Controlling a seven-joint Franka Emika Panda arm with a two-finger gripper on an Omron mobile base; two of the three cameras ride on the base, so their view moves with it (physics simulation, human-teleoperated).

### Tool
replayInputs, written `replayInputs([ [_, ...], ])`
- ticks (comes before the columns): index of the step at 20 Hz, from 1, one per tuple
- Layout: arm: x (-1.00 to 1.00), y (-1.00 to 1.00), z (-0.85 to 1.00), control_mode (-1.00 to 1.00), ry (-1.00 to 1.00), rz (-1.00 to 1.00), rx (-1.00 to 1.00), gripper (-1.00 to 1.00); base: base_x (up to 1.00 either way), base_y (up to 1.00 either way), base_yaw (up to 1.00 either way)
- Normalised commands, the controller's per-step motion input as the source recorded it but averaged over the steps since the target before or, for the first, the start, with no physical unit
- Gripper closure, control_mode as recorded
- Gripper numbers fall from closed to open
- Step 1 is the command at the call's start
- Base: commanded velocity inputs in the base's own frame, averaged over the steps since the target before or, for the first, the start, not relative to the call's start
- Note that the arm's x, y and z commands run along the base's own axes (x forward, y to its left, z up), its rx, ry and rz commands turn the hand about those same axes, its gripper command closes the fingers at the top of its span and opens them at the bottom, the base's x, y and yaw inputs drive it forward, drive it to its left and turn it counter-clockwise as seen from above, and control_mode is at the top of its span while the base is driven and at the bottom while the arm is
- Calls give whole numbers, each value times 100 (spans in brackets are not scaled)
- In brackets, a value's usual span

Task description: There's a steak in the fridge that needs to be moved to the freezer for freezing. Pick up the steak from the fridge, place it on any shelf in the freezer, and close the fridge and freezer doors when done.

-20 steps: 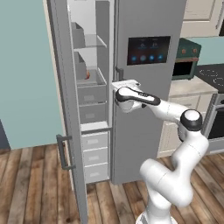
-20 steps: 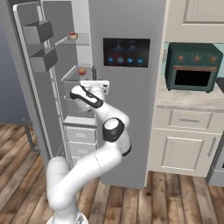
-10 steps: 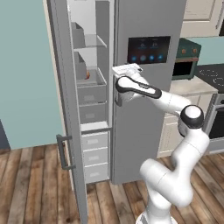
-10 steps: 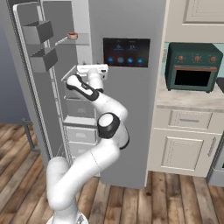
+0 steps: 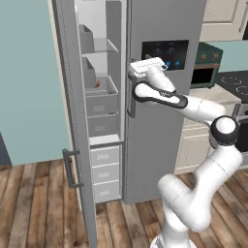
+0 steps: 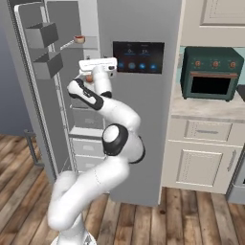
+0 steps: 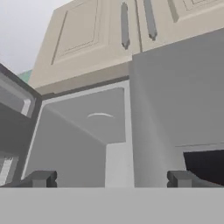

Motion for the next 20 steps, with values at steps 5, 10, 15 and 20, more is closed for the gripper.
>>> replayInputs([
  [5,-100,-51,85,-100,19,0,0,-100,0,0,0],
  [10,-100,-5,71,-100,39,0,-5,-100,0,0,0],
  [15,-100,0,22,-100,72,0,-13,-100,0,0,0],
  [20,-100,12,-9,-100,54,0,-17,-100,0,0,0],
])
